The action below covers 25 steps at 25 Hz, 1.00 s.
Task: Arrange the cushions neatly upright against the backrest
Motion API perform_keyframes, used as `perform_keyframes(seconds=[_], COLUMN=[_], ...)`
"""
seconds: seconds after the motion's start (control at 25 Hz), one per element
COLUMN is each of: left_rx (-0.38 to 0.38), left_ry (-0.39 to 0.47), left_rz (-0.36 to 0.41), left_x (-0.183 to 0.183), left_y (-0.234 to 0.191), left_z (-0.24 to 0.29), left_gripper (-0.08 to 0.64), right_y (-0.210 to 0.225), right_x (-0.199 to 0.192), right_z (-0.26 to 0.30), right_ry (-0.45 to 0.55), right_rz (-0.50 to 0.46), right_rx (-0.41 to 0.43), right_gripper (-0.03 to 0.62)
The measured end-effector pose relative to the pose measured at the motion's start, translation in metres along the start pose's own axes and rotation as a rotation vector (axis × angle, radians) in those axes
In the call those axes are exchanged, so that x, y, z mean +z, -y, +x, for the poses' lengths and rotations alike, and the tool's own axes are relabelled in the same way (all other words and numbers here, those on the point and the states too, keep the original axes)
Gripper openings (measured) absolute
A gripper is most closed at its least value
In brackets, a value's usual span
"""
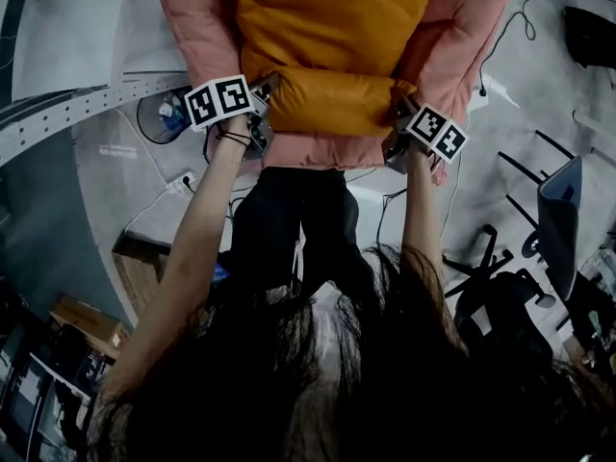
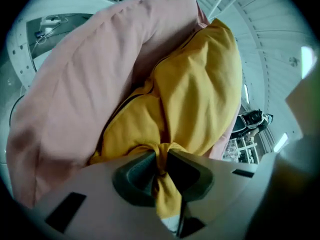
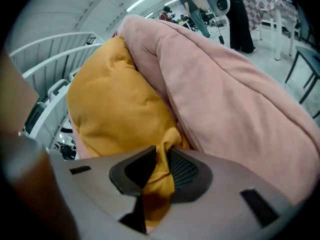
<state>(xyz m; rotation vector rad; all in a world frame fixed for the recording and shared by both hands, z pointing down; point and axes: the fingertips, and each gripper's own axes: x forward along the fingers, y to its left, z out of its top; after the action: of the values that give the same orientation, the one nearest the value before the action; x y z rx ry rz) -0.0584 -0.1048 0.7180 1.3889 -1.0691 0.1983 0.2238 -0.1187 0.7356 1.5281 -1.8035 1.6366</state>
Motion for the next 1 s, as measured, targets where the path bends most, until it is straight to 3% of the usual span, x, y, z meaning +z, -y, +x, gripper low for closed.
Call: perform_keyframes(seconds=[0.08,0.2,0.52,0.72,0.92,1.0], left_rx=[0.006,-0.043,-0.082,-0.141,-0.128,-0.133], left_ry=[0.001,0.004,-0.032,-0.036,-0.035,-0.015], left_rz=[0.005,-0.007,-0.011,-0.018,0.020,-0.014], left_x=[0.001,0.001,-0.003,-0.006,-0.009,-0.007], left_y=[-0.010,-0.019,-0.029,-0.023,-0.014,-0.010], left_z=[0.013,0.024,0.043,0.033,0.022,0.015], left_gripper=[0.071,0.071,0.071,0.071,0.072,0.073], right_y=[0.006,0.013,0.028,0.025,0.022,0.021], right_x=[-0.001,-0.004,-0.004,-0.003,0.001,0.004], right_z=[0.012,0.026,0.047,0.039,0.024,0.016], right_ry=[0.013,0.031,0.045,0.071,0.041,0.042], right_rz=[0.011,0.017,-0.089,-0.078,-0.116,-0.141], right_rx=[-0.011,-0.017,-0.134,-0.100,-0.078,-0.077], right_gripper=[0.089,0.087,0.089,0.089,0.096,0.118])
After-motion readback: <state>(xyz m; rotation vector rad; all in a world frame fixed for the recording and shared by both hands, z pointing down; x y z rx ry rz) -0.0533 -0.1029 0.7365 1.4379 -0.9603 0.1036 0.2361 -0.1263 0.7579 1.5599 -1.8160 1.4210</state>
